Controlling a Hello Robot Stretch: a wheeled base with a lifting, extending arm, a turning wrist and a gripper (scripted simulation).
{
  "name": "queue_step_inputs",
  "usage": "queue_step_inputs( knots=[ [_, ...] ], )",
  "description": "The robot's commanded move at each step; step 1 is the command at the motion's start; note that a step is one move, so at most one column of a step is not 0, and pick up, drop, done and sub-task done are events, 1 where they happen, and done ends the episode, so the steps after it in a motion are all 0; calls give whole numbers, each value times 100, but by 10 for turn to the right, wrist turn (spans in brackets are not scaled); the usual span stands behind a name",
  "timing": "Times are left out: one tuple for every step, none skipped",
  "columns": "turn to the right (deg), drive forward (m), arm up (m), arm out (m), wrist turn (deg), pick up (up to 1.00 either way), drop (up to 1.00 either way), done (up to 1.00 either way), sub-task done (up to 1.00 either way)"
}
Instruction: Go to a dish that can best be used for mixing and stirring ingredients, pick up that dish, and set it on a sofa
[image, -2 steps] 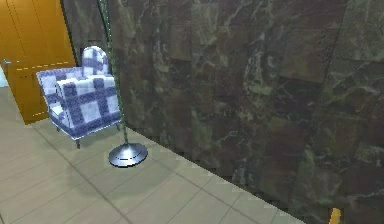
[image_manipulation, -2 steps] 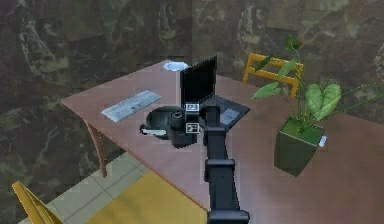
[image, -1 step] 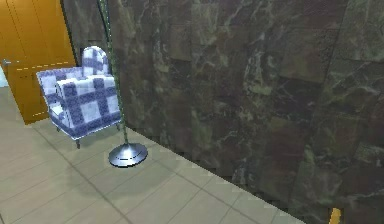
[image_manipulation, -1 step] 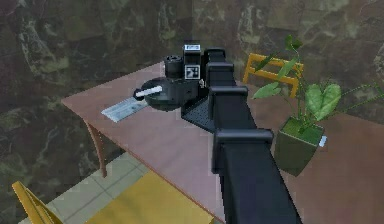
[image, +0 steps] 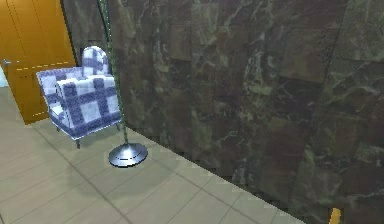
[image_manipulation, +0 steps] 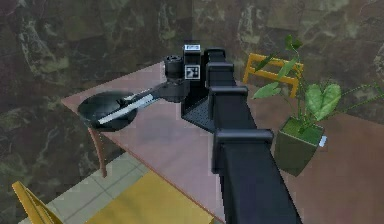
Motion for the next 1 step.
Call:
queue_step_inputs(
  knots=[
    [0, 0, 0, 0, -450, 0, 0, 0, 0]
  ],
)
